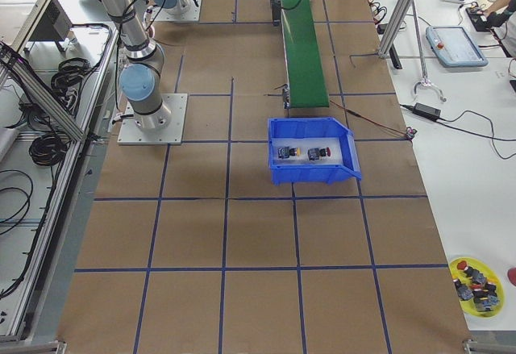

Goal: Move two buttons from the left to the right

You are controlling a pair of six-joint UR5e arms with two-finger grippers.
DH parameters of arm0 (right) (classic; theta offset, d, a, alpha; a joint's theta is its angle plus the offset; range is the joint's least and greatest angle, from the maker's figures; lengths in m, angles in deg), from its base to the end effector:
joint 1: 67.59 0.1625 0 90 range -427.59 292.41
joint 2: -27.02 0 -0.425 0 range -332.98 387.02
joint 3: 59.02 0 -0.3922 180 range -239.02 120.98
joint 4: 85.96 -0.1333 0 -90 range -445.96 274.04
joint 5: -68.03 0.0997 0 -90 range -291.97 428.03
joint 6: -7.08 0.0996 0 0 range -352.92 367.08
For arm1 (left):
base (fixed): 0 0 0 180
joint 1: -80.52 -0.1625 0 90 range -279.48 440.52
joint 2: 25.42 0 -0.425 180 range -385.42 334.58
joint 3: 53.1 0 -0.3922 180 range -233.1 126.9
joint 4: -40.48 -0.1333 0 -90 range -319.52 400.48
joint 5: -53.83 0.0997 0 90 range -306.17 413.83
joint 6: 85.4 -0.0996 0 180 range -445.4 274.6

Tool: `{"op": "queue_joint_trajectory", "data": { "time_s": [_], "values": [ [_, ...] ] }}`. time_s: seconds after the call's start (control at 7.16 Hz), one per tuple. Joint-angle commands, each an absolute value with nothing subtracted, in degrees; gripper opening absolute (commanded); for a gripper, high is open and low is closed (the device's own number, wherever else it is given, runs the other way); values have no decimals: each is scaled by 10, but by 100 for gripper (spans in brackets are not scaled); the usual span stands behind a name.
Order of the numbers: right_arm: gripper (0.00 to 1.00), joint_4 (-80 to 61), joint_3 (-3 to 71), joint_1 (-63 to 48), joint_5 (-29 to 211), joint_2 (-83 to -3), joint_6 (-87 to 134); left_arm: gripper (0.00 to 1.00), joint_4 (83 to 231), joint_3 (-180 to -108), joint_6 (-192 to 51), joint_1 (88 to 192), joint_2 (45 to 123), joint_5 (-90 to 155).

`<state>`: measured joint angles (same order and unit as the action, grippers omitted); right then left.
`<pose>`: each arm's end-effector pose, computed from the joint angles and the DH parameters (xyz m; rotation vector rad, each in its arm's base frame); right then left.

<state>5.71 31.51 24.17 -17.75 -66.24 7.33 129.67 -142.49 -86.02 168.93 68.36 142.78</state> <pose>0.1551 -0.4701 0.5141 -0.0447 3.0641 -0.1157 -0.1208 -0.5187 0.4613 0.0270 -3.1217 -0.0637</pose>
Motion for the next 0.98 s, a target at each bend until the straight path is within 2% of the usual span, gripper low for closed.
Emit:
{"op": "queue_joint_trajectory", "data": {
  "time_s": [0.0,0.84],
  "values": [
    [100,61,326,259,-184,-661,83,100,1296,-1425,-861,1689,684,1428],
    [100,69,322,258,-224,-661,75,100,1296,-1424,-861,1689,685,1428]
  ]
}}
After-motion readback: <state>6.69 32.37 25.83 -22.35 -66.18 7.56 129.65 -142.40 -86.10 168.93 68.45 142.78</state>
